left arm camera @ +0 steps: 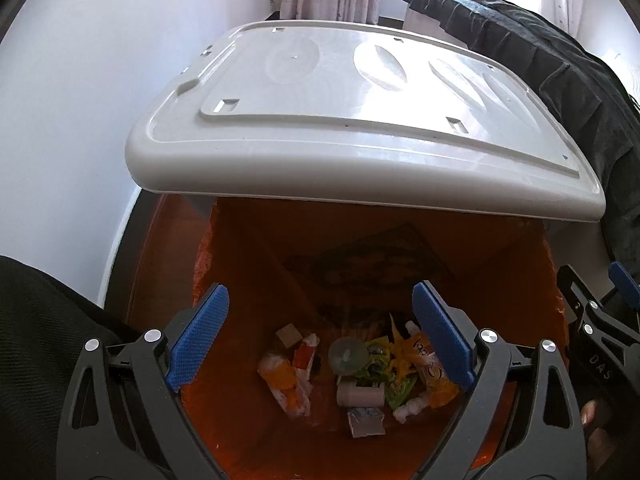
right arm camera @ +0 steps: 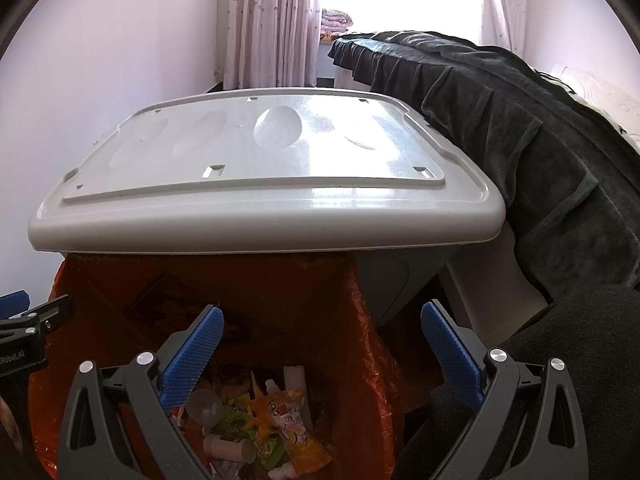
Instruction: Collect trash
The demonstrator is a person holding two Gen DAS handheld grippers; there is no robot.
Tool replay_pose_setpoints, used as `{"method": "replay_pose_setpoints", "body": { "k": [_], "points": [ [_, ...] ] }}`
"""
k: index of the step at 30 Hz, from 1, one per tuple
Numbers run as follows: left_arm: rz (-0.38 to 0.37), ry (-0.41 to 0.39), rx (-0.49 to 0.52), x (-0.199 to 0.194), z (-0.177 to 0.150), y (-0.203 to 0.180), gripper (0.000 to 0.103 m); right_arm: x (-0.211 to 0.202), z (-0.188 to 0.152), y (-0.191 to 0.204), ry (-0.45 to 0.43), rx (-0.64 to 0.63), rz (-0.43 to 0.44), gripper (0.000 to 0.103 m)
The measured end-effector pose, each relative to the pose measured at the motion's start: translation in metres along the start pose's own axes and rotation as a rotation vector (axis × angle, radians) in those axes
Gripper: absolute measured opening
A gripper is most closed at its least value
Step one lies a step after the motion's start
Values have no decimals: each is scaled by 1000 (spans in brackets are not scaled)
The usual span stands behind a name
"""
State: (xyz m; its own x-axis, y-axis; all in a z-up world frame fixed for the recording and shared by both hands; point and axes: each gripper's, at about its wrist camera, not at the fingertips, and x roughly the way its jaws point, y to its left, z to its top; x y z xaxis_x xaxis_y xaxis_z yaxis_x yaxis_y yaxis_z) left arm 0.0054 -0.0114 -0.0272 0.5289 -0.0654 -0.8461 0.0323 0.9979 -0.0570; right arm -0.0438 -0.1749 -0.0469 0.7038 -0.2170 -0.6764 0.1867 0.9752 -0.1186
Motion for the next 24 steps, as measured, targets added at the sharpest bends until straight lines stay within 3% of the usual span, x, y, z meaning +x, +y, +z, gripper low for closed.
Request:
{"method": "replay_pose_setpoints", "body": {
  "k": [12,24],
  "points": [
    [-13,5,0,1,-1,-1,91,1,0,0,8,-3,1,98],
    [-11,-42,-27,-8,-4,5,96,3,-2,0,20,0,3,98]
  ]
}}
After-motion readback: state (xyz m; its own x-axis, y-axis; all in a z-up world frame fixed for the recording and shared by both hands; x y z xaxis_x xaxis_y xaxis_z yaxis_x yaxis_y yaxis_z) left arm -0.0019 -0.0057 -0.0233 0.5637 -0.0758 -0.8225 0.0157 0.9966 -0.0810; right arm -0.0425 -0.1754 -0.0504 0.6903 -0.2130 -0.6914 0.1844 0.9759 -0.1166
